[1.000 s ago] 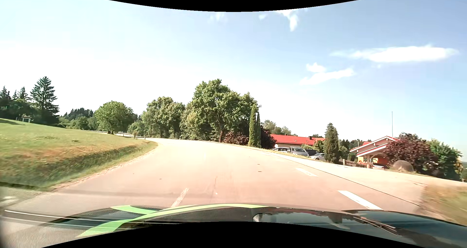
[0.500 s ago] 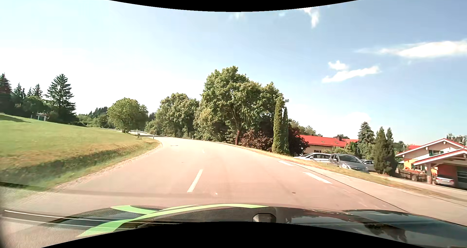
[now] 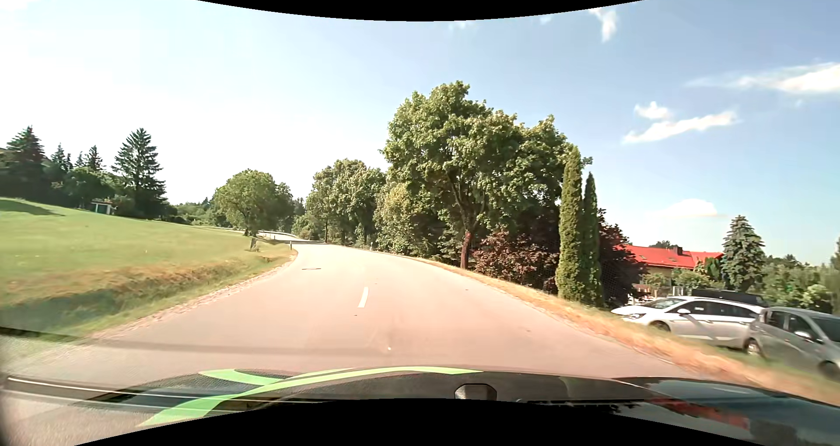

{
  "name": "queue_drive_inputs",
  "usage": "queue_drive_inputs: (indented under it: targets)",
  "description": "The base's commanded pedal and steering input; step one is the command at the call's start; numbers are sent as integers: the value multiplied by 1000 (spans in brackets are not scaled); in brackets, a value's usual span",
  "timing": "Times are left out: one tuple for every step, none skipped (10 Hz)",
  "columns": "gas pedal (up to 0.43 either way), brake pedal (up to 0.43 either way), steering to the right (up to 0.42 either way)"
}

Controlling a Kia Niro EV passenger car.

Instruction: Follow the waypoints while adhering to traffic rules and regulations

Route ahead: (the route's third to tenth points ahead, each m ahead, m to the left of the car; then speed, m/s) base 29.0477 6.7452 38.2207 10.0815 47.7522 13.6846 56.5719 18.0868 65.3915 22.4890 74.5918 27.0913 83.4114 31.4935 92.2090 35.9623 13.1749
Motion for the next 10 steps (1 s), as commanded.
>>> queue_drive_inputs:
  targets:
    - [248, 0, -69]
    - [248, 0, -68]
    - [260, 0, -67]
    - [260, 0, -67]
    - [260, 0, -67]
    - [268, 0, -66]
    - [280, 0, -65]
    - [280, 0, -64]
    - [287, 0, -62]
    - [287, 0, -61]
